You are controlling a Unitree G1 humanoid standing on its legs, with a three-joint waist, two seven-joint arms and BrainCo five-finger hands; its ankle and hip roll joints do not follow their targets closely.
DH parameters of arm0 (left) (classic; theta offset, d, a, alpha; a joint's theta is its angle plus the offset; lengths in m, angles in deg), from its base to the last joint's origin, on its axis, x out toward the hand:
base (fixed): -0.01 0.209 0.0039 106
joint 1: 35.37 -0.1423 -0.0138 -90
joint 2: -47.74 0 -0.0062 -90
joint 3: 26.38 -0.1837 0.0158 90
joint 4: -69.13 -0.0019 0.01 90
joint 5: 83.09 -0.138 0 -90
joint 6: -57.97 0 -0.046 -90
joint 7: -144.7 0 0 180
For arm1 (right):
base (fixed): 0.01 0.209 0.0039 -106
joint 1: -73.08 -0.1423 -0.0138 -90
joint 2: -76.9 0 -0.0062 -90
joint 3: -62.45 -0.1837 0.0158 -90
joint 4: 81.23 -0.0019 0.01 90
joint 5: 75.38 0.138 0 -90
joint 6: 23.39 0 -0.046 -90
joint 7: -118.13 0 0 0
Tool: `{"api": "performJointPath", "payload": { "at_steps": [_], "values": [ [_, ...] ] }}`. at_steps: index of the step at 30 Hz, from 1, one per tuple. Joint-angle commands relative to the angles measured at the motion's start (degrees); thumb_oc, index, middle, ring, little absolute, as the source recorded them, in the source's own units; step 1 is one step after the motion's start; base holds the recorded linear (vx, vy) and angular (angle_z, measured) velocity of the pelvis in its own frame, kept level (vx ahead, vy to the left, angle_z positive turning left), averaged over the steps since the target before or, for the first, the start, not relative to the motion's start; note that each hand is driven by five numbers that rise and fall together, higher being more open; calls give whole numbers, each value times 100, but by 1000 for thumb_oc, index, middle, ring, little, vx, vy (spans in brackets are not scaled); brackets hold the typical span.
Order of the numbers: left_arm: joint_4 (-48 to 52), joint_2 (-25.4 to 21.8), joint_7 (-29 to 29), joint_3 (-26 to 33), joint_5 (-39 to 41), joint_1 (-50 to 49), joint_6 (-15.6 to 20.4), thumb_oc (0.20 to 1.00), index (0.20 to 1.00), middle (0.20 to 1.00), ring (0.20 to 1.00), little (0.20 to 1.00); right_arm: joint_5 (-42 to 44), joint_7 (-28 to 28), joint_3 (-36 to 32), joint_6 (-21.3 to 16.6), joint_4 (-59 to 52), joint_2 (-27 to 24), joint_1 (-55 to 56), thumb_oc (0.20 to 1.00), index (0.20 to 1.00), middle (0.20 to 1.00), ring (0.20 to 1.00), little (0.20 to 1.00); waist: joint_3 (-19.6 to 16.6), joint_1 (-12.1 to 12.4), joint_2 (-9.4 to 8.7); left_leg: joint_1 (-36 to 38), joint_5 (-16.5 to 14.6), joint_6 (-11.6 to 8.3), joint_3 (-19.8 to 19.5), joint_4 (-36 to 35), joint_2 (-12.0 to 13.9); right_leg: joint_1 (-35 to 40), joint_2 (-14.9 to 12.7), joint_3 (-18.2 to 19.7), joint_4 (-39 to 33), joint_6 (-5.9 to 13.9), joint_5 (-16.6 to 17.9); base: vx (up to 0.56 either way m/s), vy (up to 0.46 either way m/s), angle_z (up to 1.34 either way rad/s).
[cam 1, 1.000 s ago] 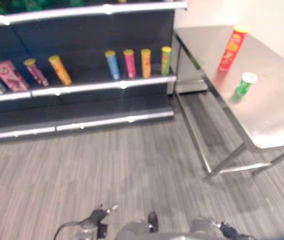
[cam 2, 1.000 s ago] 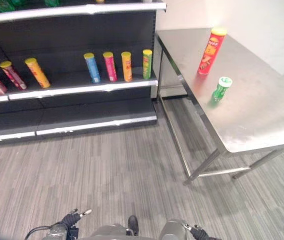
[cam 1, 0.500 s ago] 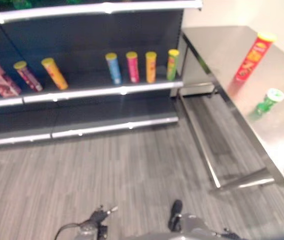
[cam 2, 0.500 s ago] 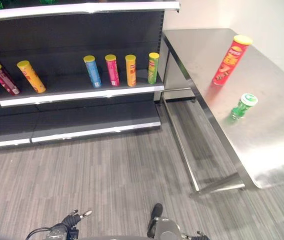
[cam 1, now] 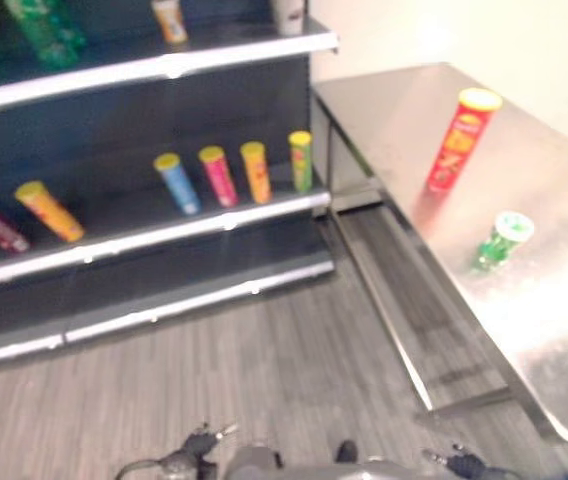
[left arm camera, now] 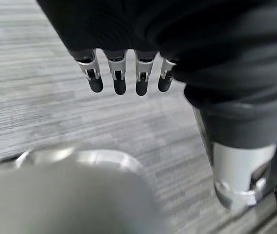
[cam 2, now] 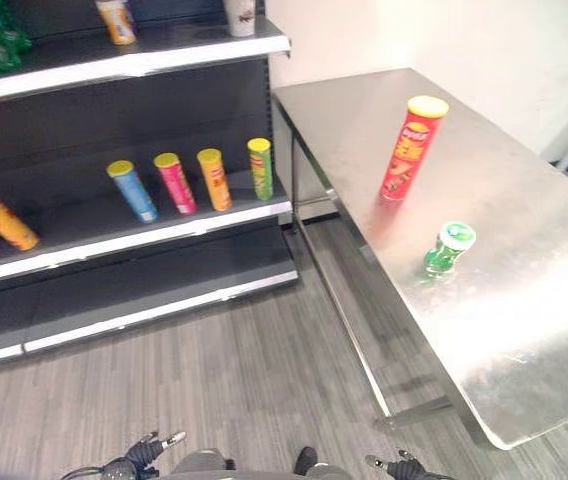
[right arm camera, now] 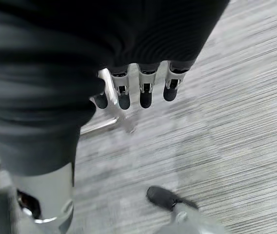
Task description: Put the goods on the table back onto the shelves and tidy them up.
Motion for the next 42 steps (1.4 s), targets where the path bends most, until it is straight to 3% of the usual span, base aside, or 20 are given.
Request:
{"api": "performJointPath", "payload": {
  "at_steps": [1,5,8,15,16,17,18,19,20,21,23,25,28,29,32,35,38,39,41,42],
  "values": [
    [50,13,-56,-137,-71,159,147,1000,1000,1000,1000,1000,-53,-72,70,28,31,-157,-45,1000,1000,1000,1000,1000,307,193,153,626,318,295,-240,-2412,-418,-113,-137,66,6,906,-228,112,167,-27],
    [21,-2,-126,-140,34,190,213,1000,1000,1000,1000,1000,-204,-104,134,24,83,-133,-36,1000,1000,1000,1000,1000,266,318,293,479,994,160,-1026,-3497,-531,-31,-58,318,6,977,-291,115,130,-43],
    [-34,29,-114,-109,39,141,210,1000,1000,1000,1000,1000,-247,-90,83,19,119,-160,-24,1000,1000,1000,1000,1000,186,361,368,677,1071,186,-1183,-3906,-581,39,-47,524,6,1036,-319,153,158,-67],
    [-161,11,-110,13,46,37,212,1000,1000,1000,1000,1000,-41,-129,-167,13,109,-205,-98,1000,1000,1000,1000,1000,-20,342,384,1100,967,341,-830,-4175,-666,-33,-215,861,80,1209,-228,105,176,-50],
    [-131,-37,-112,89,116,46,207,1000,1000,1000,1000,1000,-17,-126,-278,33,126,-247,-123,1000,1000,1000,1000,1000,-8,393,399,1179,865,473,-682,-4175,-715,-233,-386,875,679,1301,-291,72,209,-39],
    [-131,-38,-112,89,117,47,207,1000,1000,1000,1000,1000,-17,-126,-279,34,125,-247,-123,1000,1000,1000,1000,1000,-9,404,397,1178,864,475,-671,-4175,-717,-248,-390,888,698,1304,-301,58,222,-35],
    [-117,-71,-109,118,151,76,201,1000,1000,1000,1000,1000,11,-116,-357,38,153,-280,-137,1000,1000,1000,1000,1000,39,394,419,1246,803,555,-589,-4175,-729,-431,-465,899,1183,1398,-314,19,127,-46],
    [-102,-100,-105,123,157,92,195,1000,1000,1000,1000,1000,33,-120,-379,44,149,-290,-154,1000,1000,1000,1000,1000,83,391,418,1275,796,604,-540,-4175,-744,-651,-518,983,1627,1447,-225,-14,178,-77],
    [-118,-195,-114,134,126,143,179,1000,1000,1000,1000,1000,130,-124,-480,66,199,-334,-161,1000,1000,1000,1000,1000,236,295,403,1383,761,704,-490,-4175,-752,-1105,-658,1111,2321,1606,165,-25,98,-71],
    [-119,-217,-112,138,123,160,174,1000,1000,1000,1000,1000,147,-137,-515,73,228,-337,-151,1000,1000,1000,1000,1000,253,295,408,1403,734,703,-457,-4175,-719,-1207,-773,1058,2397,1601,227,-22,17,-62],
    [-56,-282,-134,140,144,218,187,1000,1000,1000,1000,1000,164,-179,-623,99,259,-363,-101,1000,1000,1000,1000,1000,236,308,416,1432,648,630,-379,-4175,-570,-1309,-1184,731,2027,1538,295,52,-123,-18],
    [-25,-317,-146,73,110,285,192,1000,1000,1000,1000,1000,126,-183,-679,137,331,-362,-45,1000,1000,1000,1000,1000,222,256,400,1490,576,547,-390,-4175,-453,-1275,-1379,509,1486,1531,340,119,-172,-16],
    [-36,-356,-136,-14,-16,344,195,1000,1000,1000,1000,1000,57,-133,-634,178,399,-353,-3,1000,1000,1000,1000,1000,230,176,290,1590,521,486,-392,-4175,-441,-1291,-1282,583,969,1641,528,136,-143,-17],
    [-57,-328,-117,-41,-65,327,219,1000,1000,1000,1000,1000,30,-119,-661,190,473,-295,112,1000,1000,1000,1000,1000,149,181,135,1665,494,435,-335,-4175,-465,-1032,-1330,423,568,1752,627,177,-195,-4],
    [-49,-262,-104,-41,-52,338,237,1000,1000,1000,1000,1000,-30,-82,-621,202,593,-211,204,1000,1000,1000,1000,1000,25,158,39,1730,497,281,-305,-4175,-265,-826,-1179,289,279,1771,672,175,-242,22],
    [-18,-251,-67,-74,-26,327,232,1000,1000,1000,1000,1000,-120,-56,-555,213,704,-123,281,1000,1000,1000,1000,1000,2,114,23,1738,475,93,-308,-4010,63,-677,-971,189,302,1652,457,107,-248,16],
    [64,-210,-51,-96,56,339,220,1000,1000,1000,1000,1000,-42,-65,-541,179,644,-154,293,1000,1000,1000,1000,1000,86,86,8,1385,401,-21,-360,-3161,246,-553,-797,95,330,1420,208,12,-225,2],
    [96,-201,-65,-122,58,355,226,1000,1000,1000,1000,1000,21,-84,-528,168,587,-202,254,1000,1000,1000,1000,1000,211,116,7,1155,521,-86,-462,-2617,267,-479,-730,90,319,1326,165,-64,-196,3],
    [101,-199,-76,-147,61,407,215,1000,1000,1000,1000,1000,90,-100,-549,157,557,-251,213,1000,1000,1000,1000,1000,275,98,-37,888,596,-77,-499,-2298,228,-465,-739,33,295,1283,135,-40,-97,14],
    [95,-167,-76,-162,109,456,215,1000,1000,1000,1000,1000,244,-141,-633,136,527,-325,192,1000,1000,1000,1000,1000,298,92,-69,686,453,20,-487,-2446,-8,-388,-756,9,176,1301,102,53,15,12]
  ]
}}
